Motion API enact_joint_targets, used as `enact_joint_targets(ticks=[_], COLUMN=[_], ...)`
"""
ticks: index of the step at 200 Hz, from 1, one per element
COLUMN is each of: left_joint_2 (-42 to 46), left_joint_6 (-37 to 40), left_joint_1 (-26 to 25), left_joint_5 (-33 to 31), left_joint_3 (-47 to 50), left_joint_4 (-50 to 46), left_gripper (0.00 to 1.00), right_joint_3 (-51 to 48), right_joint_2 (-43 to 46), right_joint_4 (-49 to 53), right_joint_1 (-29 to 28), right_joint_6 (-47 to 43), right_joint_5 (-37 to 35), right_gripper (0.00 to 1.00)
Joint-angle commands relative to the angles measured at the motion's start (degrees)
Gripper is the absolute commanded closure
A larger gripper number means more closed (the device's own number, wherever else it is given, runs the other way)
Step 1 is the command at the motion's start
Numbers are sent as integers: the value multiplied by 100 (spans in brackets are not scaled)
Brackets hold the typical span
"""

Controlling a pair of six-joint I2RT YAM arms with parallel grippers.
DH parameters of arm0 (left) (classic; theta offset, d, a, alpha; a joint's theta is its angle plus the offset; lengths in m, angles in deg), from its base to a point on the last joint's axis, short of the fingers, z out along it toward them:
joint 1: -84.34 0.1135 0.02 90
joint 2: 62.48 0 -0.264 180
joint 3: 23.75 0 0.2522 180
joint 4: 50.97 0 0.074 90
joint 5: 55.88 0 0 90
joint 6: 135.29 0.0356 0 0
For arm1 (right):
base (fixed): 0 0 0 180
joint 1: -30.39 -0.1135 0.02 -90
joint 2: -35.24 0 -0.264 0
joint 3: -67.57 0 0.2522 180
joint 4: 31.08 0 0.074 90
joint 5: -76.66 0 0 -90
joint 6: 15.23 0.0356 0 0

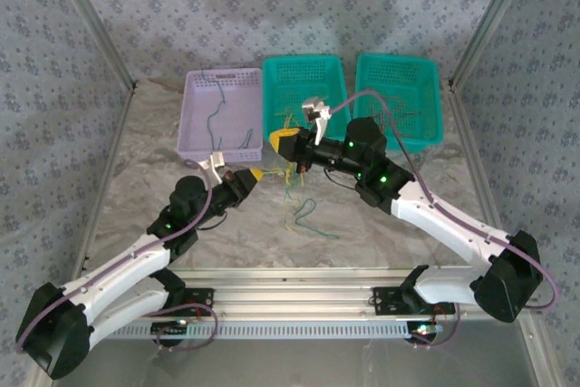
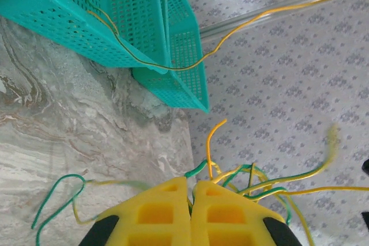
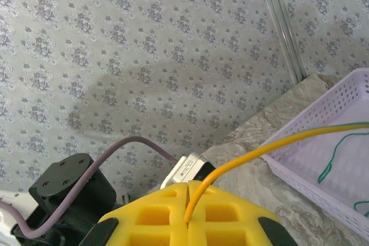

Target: Untangle the cables

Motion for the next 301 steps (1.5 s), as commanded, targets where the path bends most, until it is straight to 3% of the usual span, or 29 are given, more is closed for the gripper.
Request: enact_joint_targets(ticks=[1,32,87,117,184,269,301], left_joint_2=[83,418,1417,1584,1565,1145,946], left_joint_6=[137,482,1724,2125,3380,3909,3568], left_joint_1=[6,82,882,1318,1397,1412,1400], left_joint_5=[-13,-41,-25,119,-538,-1144,-904], left_joint_3=[4,-157,-972,-1314,-2307,-2672,-2497], left_joint_4=[52,-669,-3288,-3983,-5357,-6029,-5655], left_gripper=[100,100,100,100,100,100,100], right_joint_3=[230,163,-672,-1057,-1219,-979,-633], right_joint_2=[38,262,869,941,1881,2341,2055], right_joint_4=[-41,414,546,455,1501,1794,1633], right_joint_1=[-36,186,1866,2520,3198,3454,3317], right_joint_6=[10,-105,730,1159,1017,1014,1095], right_joint_5=[-23,-445,-882,-776,-1585,-1273,-467], right_gripper=[100,100,100,100,100,100,100])
